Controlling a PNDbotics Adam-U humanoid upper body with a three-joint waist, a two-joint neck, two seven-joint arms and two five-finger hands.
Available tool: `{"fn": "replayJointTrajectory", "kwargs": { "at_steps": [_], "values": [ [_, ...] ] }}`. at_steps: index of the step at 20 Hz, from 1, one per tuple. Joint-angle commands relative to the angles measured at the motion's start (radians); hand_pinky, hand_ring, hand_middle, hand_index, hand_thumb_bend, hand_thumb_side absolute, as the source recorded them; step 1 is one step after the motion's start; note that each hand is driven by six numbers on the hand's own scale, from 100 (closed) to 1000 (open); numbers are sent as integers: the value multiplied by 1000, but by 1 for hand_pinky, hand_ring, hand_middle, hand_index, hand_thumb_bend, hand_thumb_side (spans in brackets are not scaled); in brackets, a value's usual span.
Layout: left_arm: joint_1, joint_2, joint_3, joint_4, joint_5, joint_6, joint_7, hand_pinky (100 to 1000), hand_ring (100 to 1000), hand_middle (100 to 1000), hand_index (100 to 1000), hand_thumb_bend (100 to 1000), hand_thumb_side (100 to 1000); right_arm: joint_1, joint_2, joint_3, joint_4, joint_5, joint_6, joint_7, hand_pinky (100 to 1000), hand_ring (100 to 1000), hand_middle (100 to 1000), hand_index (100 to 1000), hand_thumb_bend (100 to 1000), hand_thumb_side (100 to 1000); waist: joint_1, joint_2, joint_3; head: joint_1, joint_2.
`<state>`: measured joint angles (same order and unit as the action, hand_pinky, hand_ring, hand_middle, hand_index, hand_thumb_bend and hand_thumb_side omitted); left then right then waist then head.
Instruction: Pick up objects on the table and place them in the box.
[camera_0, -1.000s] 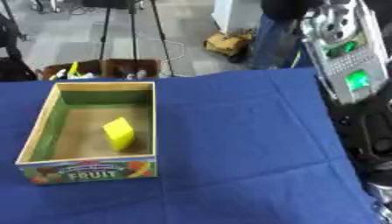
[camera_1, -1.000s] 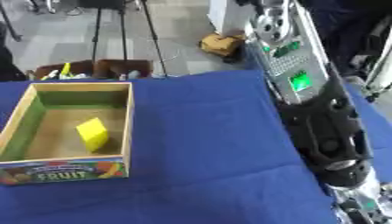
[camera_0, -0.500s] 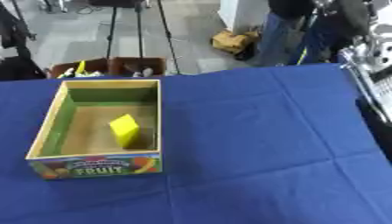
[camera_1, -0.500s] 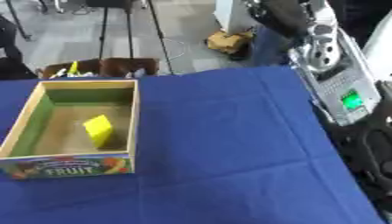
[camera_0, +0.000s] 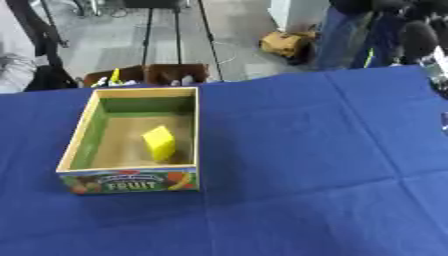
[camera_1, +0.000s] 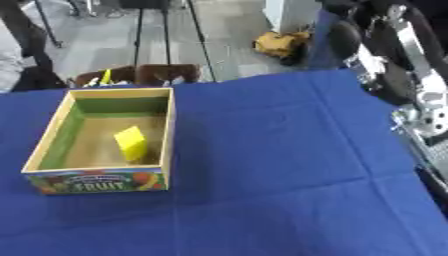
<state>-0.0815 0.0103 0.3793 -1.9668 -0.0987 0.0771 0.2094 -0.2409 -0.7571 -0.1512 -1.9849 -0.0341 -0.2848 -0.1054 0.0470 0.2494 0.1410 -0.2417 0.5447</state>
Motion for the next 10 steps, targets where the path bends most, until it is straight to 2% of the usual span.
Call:
{"fn": "replayJointTrajectory", "kwargs": {
  "at_steps": [1,5,10],
  "values": [
    [1,25,8,-19,2,-6,9,357,416,458,615,181,671,31,35,-27,-15,58,-41,-21,847,1000,721,793,439,759,3,-18,-6,22,5],
    [5,26,10,-21,3,-13,16,357,417,458,615,185,675,86,97,-33,-15,131,-65,-33,845,1000,700,778,437,761,16,-18,-16,39,4],
    [7,26,10,-24,5,-20,21,356,416,458,615,189,679,129,174,-43,-15,185,-53,0,855,1000,681,765,437,761,28,-16,-27,55,4]
  ]
}}
